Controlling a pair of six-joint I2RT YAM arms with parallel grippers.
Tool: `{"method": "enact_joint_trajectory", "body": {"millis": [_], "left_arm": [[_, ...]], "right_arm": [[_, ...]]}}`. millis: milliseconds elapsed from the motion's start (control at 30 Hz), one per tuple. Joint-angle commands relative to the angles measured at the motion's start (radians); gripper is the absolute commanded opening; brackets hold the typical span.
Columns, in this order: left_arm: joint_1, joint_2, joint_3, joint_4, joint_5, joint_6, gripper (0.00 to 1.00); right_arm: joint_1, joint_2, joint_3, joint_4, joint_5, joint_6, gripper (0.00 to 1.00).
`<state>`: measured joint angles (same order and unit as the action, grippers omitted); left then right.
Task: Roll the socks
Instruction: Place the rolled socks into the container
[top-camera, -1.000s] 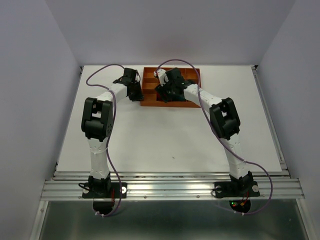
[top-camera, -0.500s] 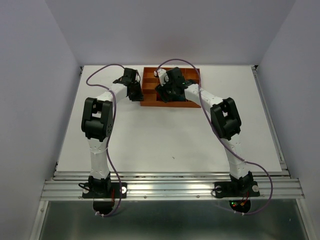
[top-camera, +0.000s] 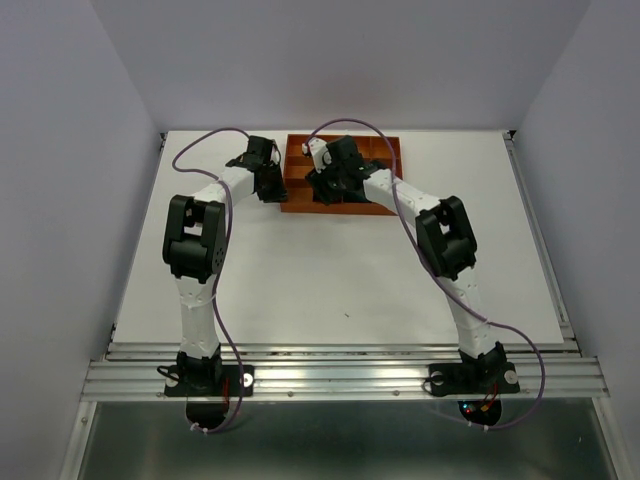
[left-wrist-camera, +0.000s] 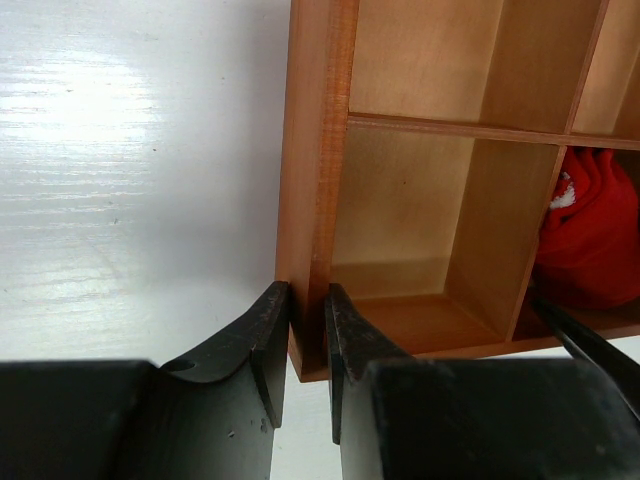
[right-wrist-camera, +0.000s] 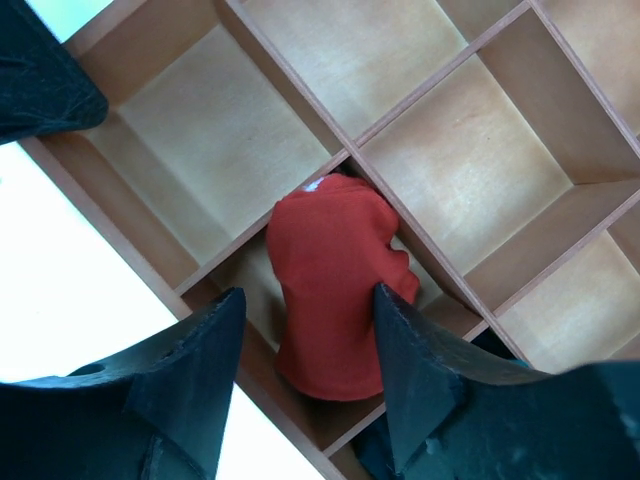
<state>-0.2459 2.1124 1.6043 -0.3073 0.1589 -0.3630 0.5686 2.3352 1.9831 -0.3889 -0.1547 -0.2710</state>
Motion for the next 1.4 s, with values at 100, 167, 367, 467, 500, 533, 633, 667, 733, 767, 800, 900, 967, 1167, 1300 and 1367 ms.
{"method": "enact_joint_trajectory", "body": {"millis": [100, 167, 367, 467, 500, 533, 633, 667, 733, 767, 800, 900, 967, 1167, 1300, 1367], "left_arm": [[0.007, 0.014, 0.005, 0.031, 0.022, -0.004, 0.00], [0.007, 0.014, 0.003, 0.030, 0.018, -0.004, 0.00], [0.007, 0.017, 0.002, 0.028, 0.011, -0.010, 0.00], [0.008, 0.018, 0.005, 0.025, 0.010, -0.013, 0.00], [0.007, 0.018, 0.005, 0.025, 0.010, -0.013, 0.00], [0.007, 0.018, 0.005, 0.025, 0.008, -0.013, 0.00], [0.008, 0.017, 0.005, 0.023, 0.002, -0.013, 0.00], [0.008, 0.015, 0.008, 0.023, 0.002, -0.013, 0.00], [0.007, 0.017, 0.008, 0.023, 0.004, -0.011, 0.00], [0.007, 0.017, 0.006, 0.022, 0.004, -0.011, 0.00], [0.008, 0.017, 0.008, 0.022, 0.004, -0.010, 0.00], [0.008, 0.017, 0.006, 0.020, 0.001, -0.010, 0.00], [0.008, 0.011, 0.000, 0.028, 0.013, -0.004, 0.00], [0.007, -0.002, -0.012, 0.046, 0.034, 0.007, 0.00], [0.007, -0.005, -0.018, 0.054, 0.047, 0.007, 0.00], [0.005, -0.008, -0.020, 0.056, 0.048, 0.010, 0.00]], "right_arm": [[0.008, 0.041, 0.048, 0.085, 0.037, 0.009, 0.50], [0.008, 0.052, 0.049, 0.085, 0.046, 0.007, 0.43], [0.008, 0.024, -0.024, 0.085, 0.098, -0.011, 0.16], [0.008, 0.009, -0.061, 0.076, 0.133, -0.019, 0.10], [0.008, 0.006, -0.070, 0.074, 0.138, -0.026, 0.10], [0.008, 0.004, -0.078, 0.073, 0.138, -0.030, 0.09], [0.008, 0.022, -0.066, 0.032, 0.139, -0.030, 0.07], [0.008, 0.029, -0.064, 0.021, 0.147, -0.024, 0.07], [0.008, 0.047, -0.052, 0.009, 0.171, -0.022, 0.06], [0.008, 0.053, -0.046, -0.004, 0.187, -0.016, 0.05], [0.008, 0.068, -0.024, -0.019, 0.198, -0.016, 0.04], [0.008, 0.093, 0.012, -0.085, 0.193, -0.005, 0.04], [0.008, 0.119, 0.039, -0.119, 0.172, -0.010, 0.04], [0.008, 0.182, 0.100, -0.151, 0.124, 0.015, 0.04], [0.008, 0.225, 0.161, -0.197, 0.113, 0.035, 0.04], [0.008, 0.246, 0.164, -0.215, 0.109, 0.039, 0.04]]}}
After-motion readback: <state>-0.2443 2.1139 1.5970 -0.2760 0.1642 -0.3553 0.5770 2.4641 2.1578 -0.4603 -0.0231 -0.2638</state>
